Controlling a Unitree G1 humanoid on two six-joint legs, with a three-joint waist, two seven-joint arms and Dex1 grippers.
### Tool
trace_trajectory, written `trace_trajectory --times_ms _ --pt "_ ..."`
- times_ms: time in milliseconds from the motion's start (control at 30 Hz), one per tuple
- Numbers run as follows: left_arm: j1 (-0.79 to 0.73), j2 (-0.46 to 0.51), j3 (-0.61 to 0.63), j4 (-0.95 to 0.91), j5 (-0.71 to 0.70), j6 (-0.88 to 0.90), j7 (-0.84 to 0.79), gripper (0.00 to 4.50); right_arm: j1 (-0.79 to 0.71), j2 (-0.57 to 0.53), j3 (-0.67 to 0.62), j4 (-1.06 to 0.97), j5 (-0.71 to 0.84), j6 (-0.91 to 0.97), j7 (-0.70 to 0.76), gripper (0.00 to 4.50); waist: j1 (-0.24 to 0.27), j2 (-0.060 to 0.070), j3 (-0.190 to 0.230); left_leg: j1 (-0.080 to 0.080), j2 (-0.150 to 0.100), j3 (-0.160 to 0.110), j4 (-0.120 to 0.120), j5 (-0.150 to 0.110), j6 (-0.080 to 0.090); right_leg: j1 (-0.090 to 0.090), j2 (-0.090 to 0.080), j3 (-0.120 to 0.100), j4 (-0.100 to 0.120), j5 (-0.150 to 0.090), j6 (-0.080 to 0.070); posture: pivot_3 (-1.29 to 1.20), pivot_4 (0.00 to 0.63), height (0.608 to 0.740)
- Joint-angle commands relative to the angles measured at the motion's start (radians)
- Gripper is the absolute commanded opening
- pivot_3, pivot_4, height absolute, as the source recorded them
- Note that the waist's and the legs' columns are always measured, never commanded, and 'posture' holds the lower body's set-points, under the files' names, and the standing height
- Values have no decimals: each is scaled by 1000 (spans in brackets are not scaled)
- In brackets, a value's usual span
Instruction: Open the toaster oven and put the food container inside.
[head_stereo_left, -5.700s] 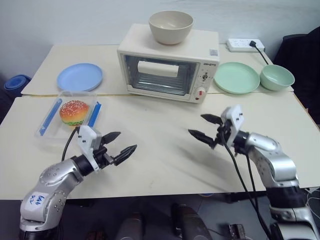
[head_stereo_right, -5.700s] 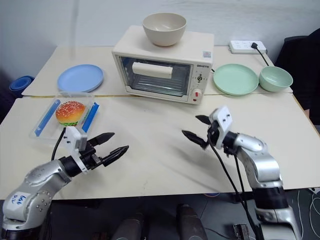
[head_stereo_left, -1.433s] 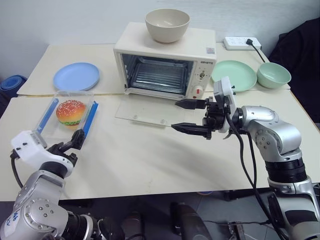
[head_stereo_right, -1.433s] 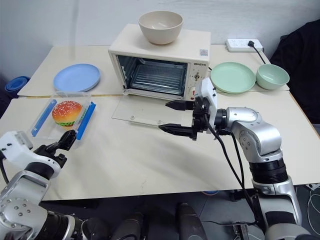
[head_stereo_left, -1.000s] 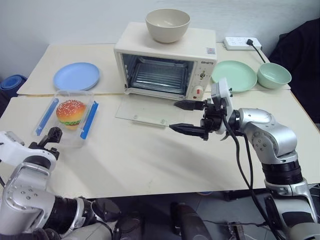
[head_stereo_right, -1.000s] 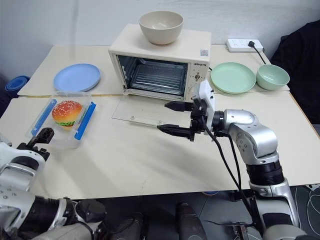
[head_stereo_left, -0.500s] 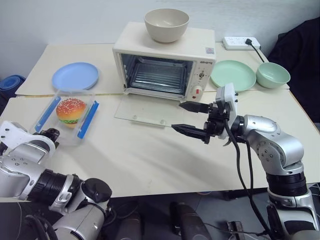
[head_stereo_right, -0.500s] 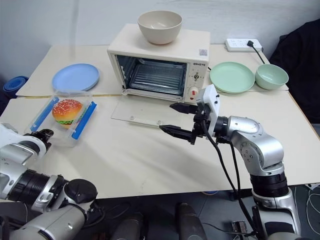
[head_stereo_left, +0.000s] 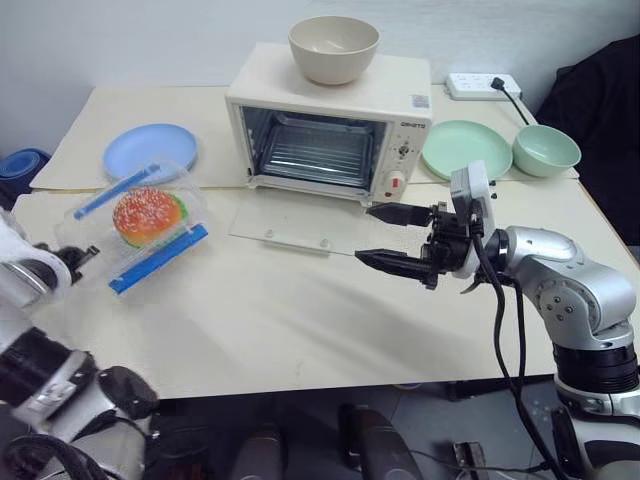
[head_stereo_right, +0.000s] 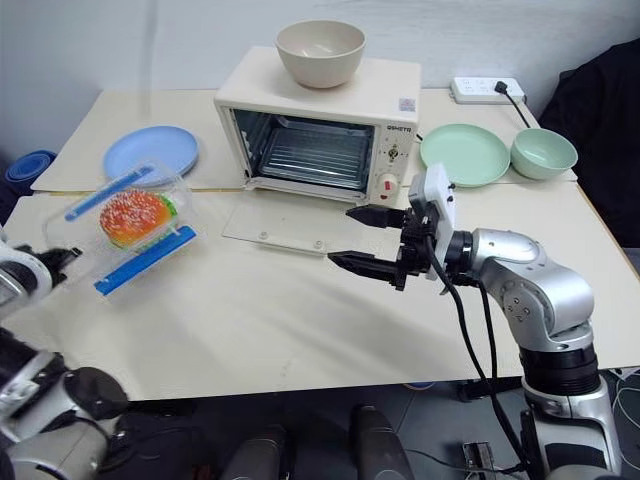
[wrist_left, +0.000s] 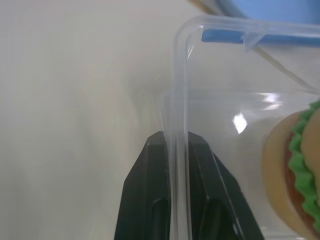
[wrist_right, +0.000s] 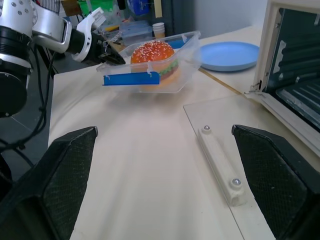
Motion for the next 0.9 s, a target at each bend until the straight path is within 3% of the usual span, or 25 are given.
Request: trace_trajectory --times_ms 33,233,300,400,533,633,833,900 --pt "-16 91 -150 22 -197 -9 -104 148 19 -21 -53 -36 12 -17 -12 4500 5 0 0 -1 -1 -1 0 0 0 0 -1 0 0 0 0 0 150 740" --pt "-111 138 -352 103 -272 -9 -115 148 61 -30 -84 -66 17 -14 -38 4500 4 0 0 -3 -1 -3 -1 0 1 1 -2 0 -4 0 0 0 150 740" --pt "-157 125 -435 130 -249 -19 -126 148 72 -28 -99 -73 26 -10 -57 4500 1 0 0 -3 -1 -2 -1 0 1 0 -1 0 -4 0 0 0 150 740" --pt "-271 29 -631 245 -195 -157 -149 148 119 -25 -130 -113 30 -12 -93 4500 11 0 0 -2 -1 -2 -1 0 1 0 -1 0 -4 0 0 0 150 740" --pt "-337 -5 -775 371 -121 -315 -195 148 150 -18 -143 -147 37 -10 -132 4500 12 0 0 -2 -1 0 -1 1 2 0 -1 0 -4 1 1 0 150 740" --pt "-403 -47 -832 514 -60 -443 -202 148 185 -19 -163 -178 47 -9 -165 4500 5 0 0 -2 -1 1 -1 0 2 0 0 0 -4 0 1 0 150 740" --pt "-494 -121 -834 734 7 -590 -207 148 243 -24 -185 -220 53 -14 -215 4500 3 0 0 -2 -1 2 -1 1 3 0 0 -1 -3 1 2 0 150 740" --pt "-507 -144 -811 775 4 -617 -213 786 251 -23 -188 -225 55 -13 -225 4500 3 0 0 -1 -2 3 -1 1 4 0 0 -1 -3 2 3 0 150 740"
